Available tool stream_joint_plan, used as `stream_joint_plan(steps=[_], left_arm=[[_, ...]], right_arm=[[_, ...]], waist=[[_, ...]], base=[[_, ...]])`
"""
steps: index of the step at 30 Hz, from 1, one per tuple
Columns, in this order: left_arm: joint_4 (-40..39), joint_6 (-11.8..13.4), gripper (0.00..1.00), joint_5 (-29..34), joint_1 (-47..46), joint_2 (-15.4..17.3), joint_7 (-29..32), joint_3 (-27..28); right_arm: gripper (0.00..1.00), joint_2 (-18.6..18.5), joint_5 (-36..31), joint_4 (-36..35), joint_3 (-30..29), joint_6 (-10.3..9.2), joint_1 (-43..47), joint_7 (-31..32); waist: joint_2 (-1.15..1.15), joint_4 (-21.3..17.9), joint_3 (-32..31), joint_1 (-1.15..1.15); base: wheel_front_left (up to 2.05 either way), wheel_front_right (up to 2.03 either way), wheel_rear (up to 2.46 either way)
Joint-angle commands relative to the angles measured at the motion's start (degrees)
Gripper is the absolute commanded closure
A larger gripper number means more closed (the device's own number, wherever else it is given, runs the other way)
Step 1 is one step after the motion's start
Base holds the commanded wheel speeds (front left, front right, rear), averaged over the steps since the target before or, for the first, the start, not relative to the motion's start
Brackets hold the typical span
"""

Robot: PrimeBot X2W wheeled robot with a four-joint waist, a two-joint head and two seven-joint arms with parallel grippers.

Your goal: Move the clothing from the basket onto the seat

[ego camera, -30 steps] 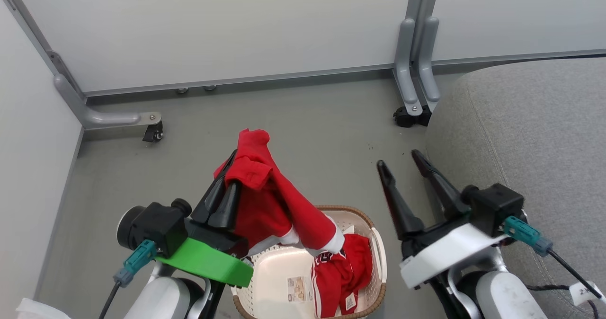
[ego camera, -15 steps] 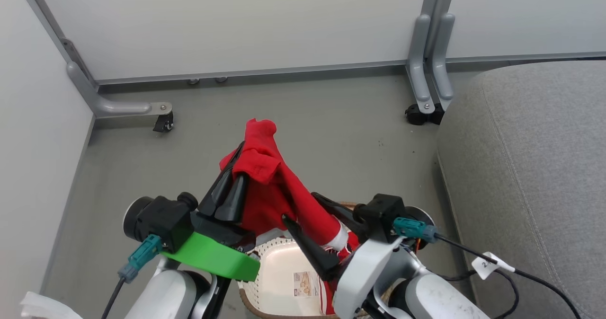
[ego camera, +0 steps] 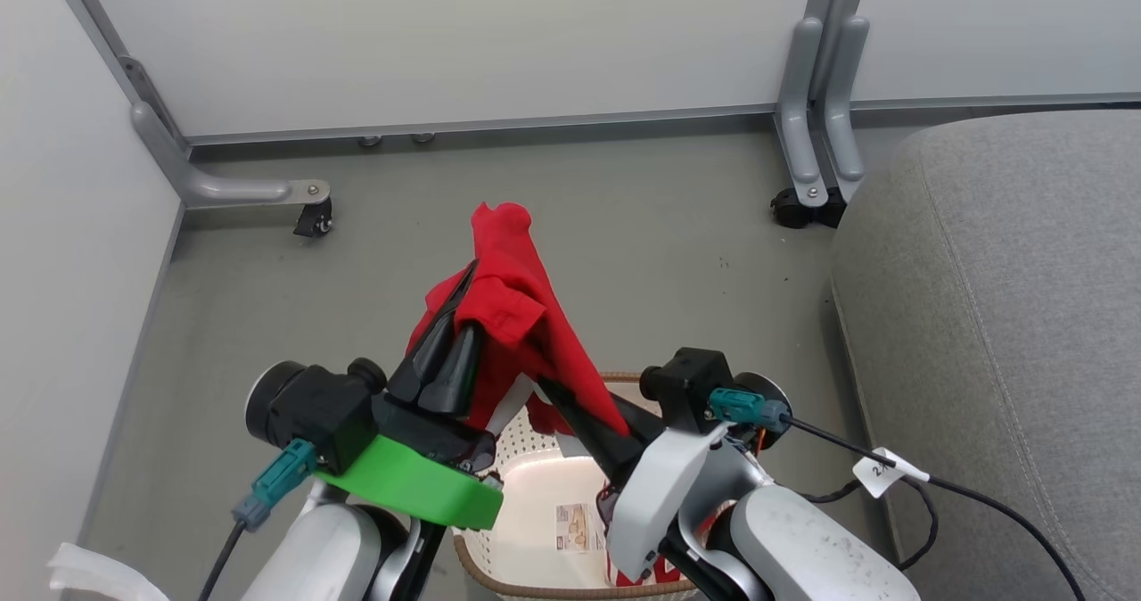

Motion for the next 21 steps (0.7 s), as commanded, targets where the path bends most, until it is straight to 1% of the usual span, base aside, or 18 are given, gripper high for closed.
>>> stream_joint_plan(steps=[1,2,3,4,5,8,12,17,21], left_arm=[[-0.15,-0.37,1.00,-0.12,-1.03,0.15,-0.28,-0.13],[-0.27,-0.24,0.93,-0.18,-1.03,0.08,-0.38,-0.05],[-0.30,0.06,0.60,-0.15,-0.94,0.06,-0.41,0.01],[-0.19,0.13,0.04,-0.16,-0.84,0.12,-0.06,-0.12],[-0.27,0.27,0.00,0.03,-0.85,0.19,-0.13,-0.15],[-0.46,0.62,0.00,0.92,-0.84,0.44,-0.23,-0.39],[-0.72,0.88,0.00,1.84,-0.30,1.08,0.36,-1.38],[-0.89,0.29,0.00,3.48,0.77,2.05,2.08,-3.83],[-0.52,-0.39,0.00,4.32,1.38,2.40,3.36,-5.92]], right_arm=[[1.00,0.05,0.82,0.16,-0.01,0.00,-0.69,-1.15],[1.00,0.03,1.08,0.35,-0.21,0.00,-0.85,-1.75],[1.00,0.03,1.38,0.38,-0.58,0.00,-1.06,-2.61],[1.00,0.04,1.56,0.45,-0.94,0.00,-1.19,-3.14],[1.00,0.04,1.65,0.66,-1.46,0.00,-1.28,-3.74],[1.00,0.05,1.48,0.91,-3.45,0.00,-1.47,-5.51],[1.00,0.04,0.35,1.71,-7.58,0.00,-1.99,-7.22],[1.00,-0.55,-1.08,2.60,-14.60,0.00,-1.92,-8.31],[1.00,-1.35,-2.10,3.22,-19.92,0.00,-0.93,-7.96]], waist=[[0.00,-0.06,-0.03,0.00],[0.00,-0.10,-0.09,0.00],[0.00,-0.18,-0.14,0.00],[0.00,-0.23,-0.17,0.00],[0.00,-0.31,-0.18,0.00],[0.00,-0.70,-0.19,0.00],[0.00,-1.61,-0.25,0.00],[0.00,-3.23,-0.12,0.00],[0.00,-4.65,0.34,0.00]], base=[[0.00,0.00,0.00],[0.00,0.00,0.00],[0.00,0.00,0.00],[0.00,0.00,0.00],[0.00,0.00,0.00],[0.00,0.00,0.00],[0.00,0.00,0.00],[0.00,0.00,0.00],[0.00,0.00,0.00]])
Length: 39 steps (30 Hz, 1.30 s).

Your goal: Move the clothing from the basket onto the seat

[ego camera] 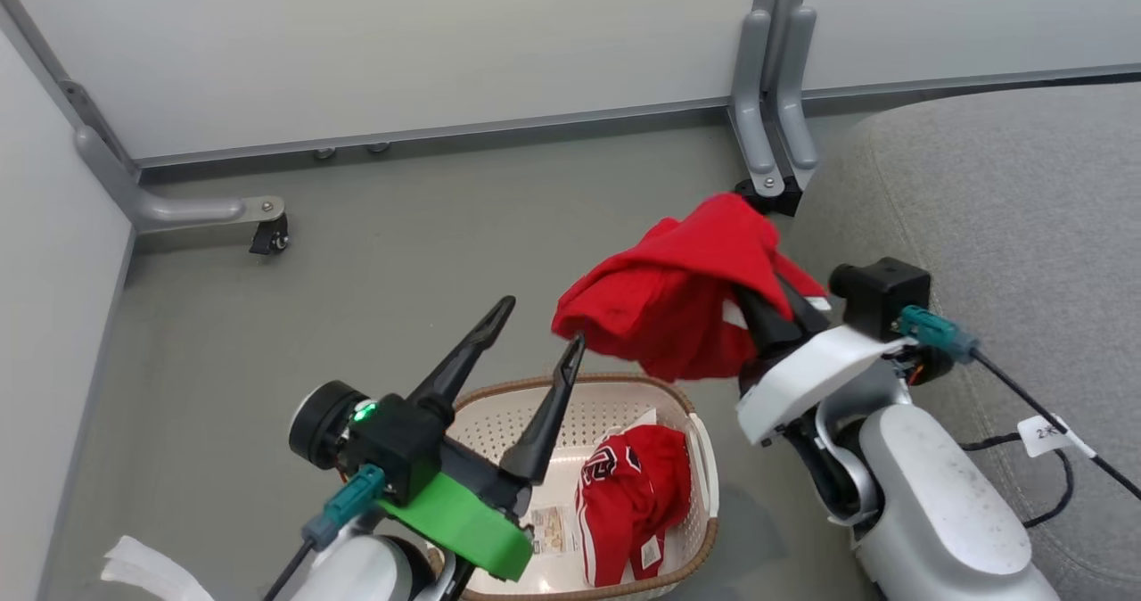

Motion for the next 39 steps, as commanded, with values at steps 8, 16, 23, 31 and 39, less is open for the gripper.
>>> stream_joint_plan(steps=[8,16,23,31,39], left_arm=[[1.07,-2.14,0.00,0.92,2.11,0.88,2.53,-4.54],[0.92,-2.91,0.00,1.18,2.40,1.87,4.21,-7.07],[-0.18,-2.85,0.00,1.66,2.00,2.92,5.64,-8.11],[-3.13,-2.74,0.00,2.63,-1.13,4.73,7.64,-7.61],[-6.83,-3.74,0.00,4.47,-6.63,6.56,10.08,-7.76]], right_arm=[[1.00,-0.92,-1.93,1.26,-8.43,0.00,1.93,0.16],[1.00,-0.34,-1.97,2.23,-11.16,0.00,2.14,0.34],[1.00,0.22,-0.92,3.97,-11.76,0.00,-0.06,-0.84],[1.00,-1.37,-0.26,8.65,-14.23,0.00,-7.58,-2.89],[1.00,-5.66,1.94,14.35,-18.71,0.00,-18.32,-5.45]], waist=[[0.00,-5.30,1.79,0.00],[0.00,-11.37,3.84,0.00],[0.00,-18.11,6.42,0.00],[0.00,-24.96,11.78,0.00],[0.00,-23.76,19.41,0.00]], base=[[0.00,0.00,0.00],[0.00,0.00,0.00],[0.00,0.00,0.00],[0.00,0.00,0.00],[0.00,0.00,0.00]])
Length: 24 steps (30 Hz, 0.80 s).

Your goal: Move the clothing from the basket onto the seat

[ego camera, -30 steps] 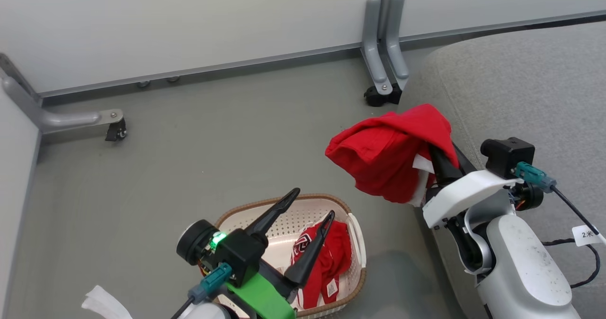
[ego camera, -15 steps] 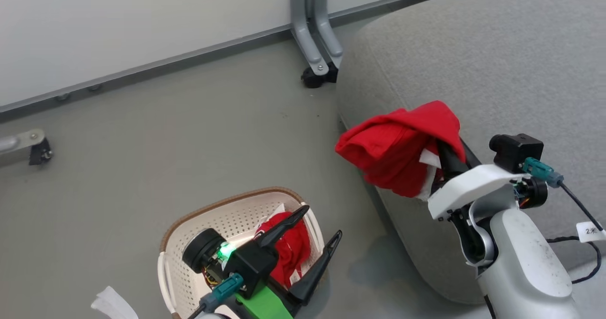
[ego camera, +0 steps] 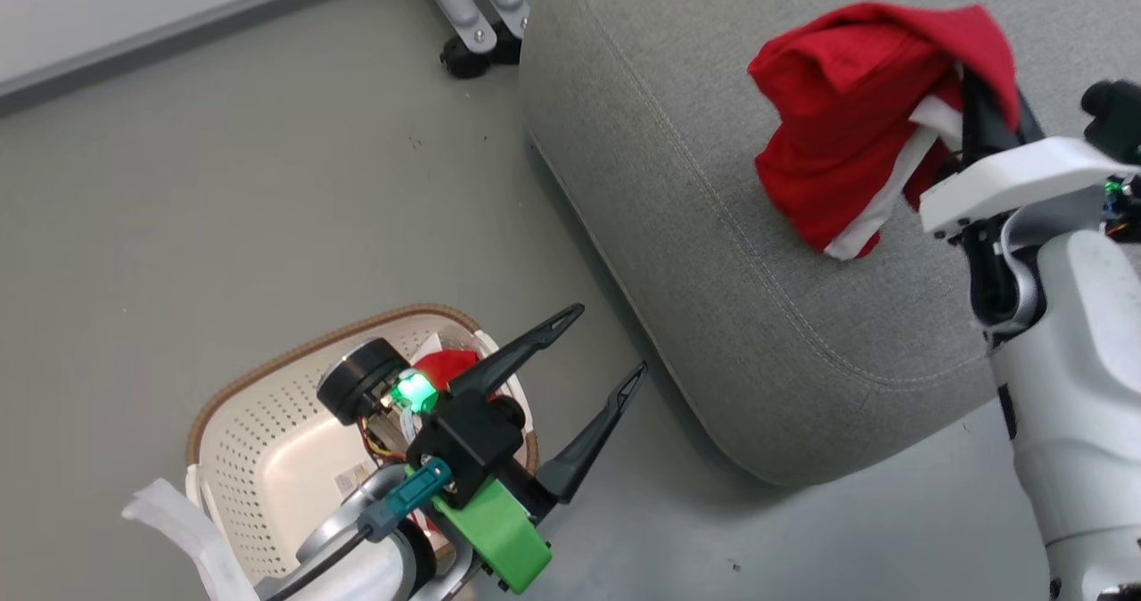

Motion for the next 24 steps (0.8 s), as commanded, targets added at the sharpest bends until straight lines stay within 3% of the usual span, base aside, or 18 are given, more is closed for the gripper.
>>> stream_joint_plan(steps=[1,13,24], left_arm=[[-0.61,-0.35,0.00,0.77,-1.64,0.96,0.38,0.18],[-6.21,-1.29,0.00,3.17,-9.87,4.17,3.08,1.21],[-6.14,-1.73,0.00,3.54,-13.26,5.79,2.90,0.48]], right_arm=[[1.00,-0.49,0.51,0.86,-0.56,0.00,-2.50,-0.60],[1.00,-7.21,2.41,12.45,-8.33,0.00,-16.63,-3.34],[1.00,-7.19,-0.45,28.27,-9.85,0.00,-19.94,-4.97]], waist=[[0.00,0.43,6.79,0.00],[0.00,7.28,20.56,0.00],[0.00,8.45,25.91,0.00]], base=[[0.00,0.00,0.00],[0.00,0.00,0.00],[0.00,0.00,0.00]])
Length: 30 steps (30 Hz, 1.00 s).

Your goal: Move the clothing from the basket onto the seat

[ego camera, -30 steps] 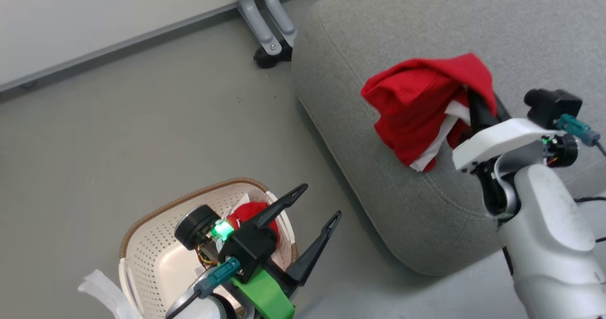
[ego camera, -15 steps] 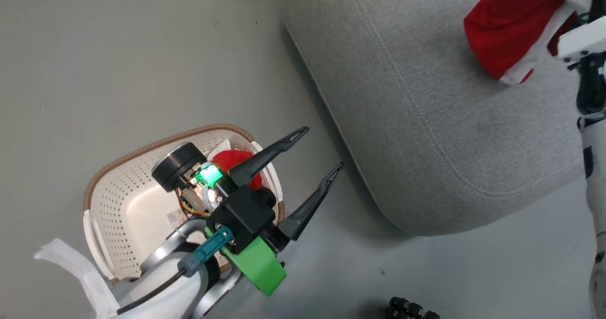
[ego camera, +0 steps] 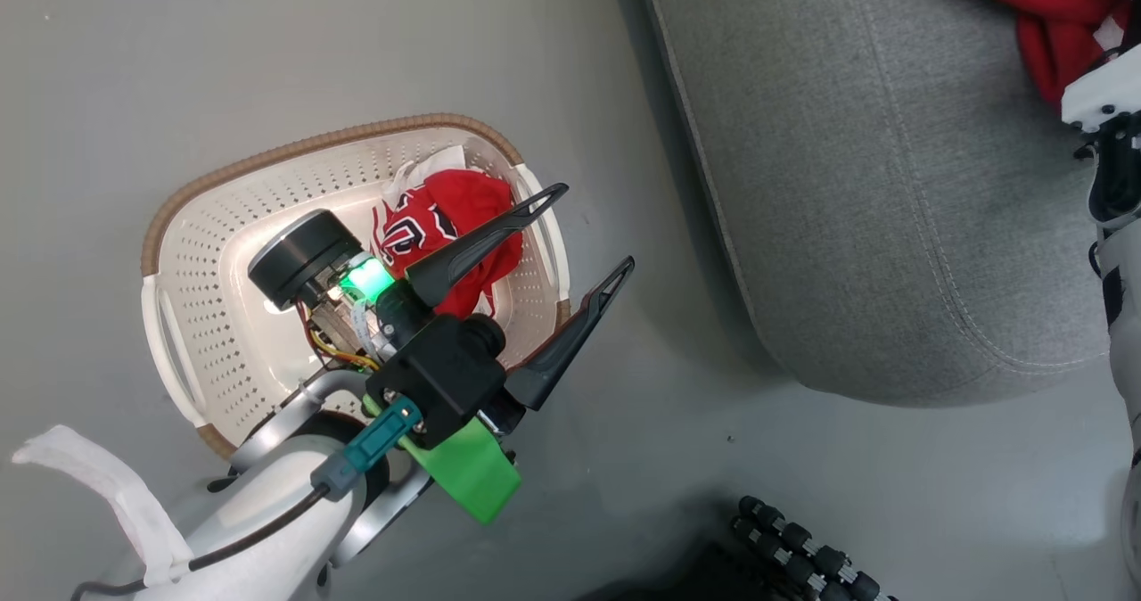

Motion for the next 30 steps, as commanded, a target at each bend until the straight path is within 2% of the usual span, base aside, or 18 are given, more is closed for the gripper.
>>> stream_joint_plan(steps=[1,2,3,4,16,24,30], left_arm=[[0.18,-0.29,0.00,0.24,-1.04,0.33,-0.23,0.01],[0.39,-0.30,0.00,0.10,-1.09,0.32,-0.37,-0.07],[0.68,-0.29,0.00,-0.06,-1.06,0.31,-0.52,-0.09],[0.83,-0.27,0.00,-0.18,-0.96,0.29,-0.57,-0.14],[5.06,2.05,0.00,-2.17,3.47,-1.22,-4.15,-0.44],[9.20,4.87,0.00,-4.19,7.17,-2.97,-8.17,0.79],[12.83,7.73,0.00,-5.99,9.20,-4.05,-12.18,3.35]], right_arm=[[1.00,0.39,-0.51,0.71,-0.25,-0.02,-0.34,-0.40],[1.00,0.61,-0.67,1.44,-0.54,-0.02,-0.01,-0.54],[0.05,0.80,-0.81,1.92,-0.86,-0.02,0.50,-0.60],[0.00,0.82,-0.91,2.08,-1.10,-0.02,0.97,-0.55],[0.00,4.15,-6.20,-10.20,-5.44,-0.03,15.16,-0.63],[0.00,8.04,-8.50,-23.29,-3.91,-0.03,26.02,-0.64],[0.00,10.98,-9.78,-33.79,-0.46,-0.03,32.80,-0.64]], waist=[[0.00,1.56,2.12,-0.01],[0.00,1.47,2.01,-0.01],[0.00,1.32,1.72,-0.01],[0.00,1.23,1.44,-0.01],[0.00,0.68,-8.59,-0.01],[0.00,2.69,-15.72,-0.01],[0.00,5.61,-19.45,-0.01]], base=[[0.00,0.00,0.00],[0.00,0.00,0.00],[0.00,0.00,0.00],[0.00,0.00,0.00],[0.00,0.00,0.00],[0.00,0.00,0.00],[0.00,0.00,0.00]])
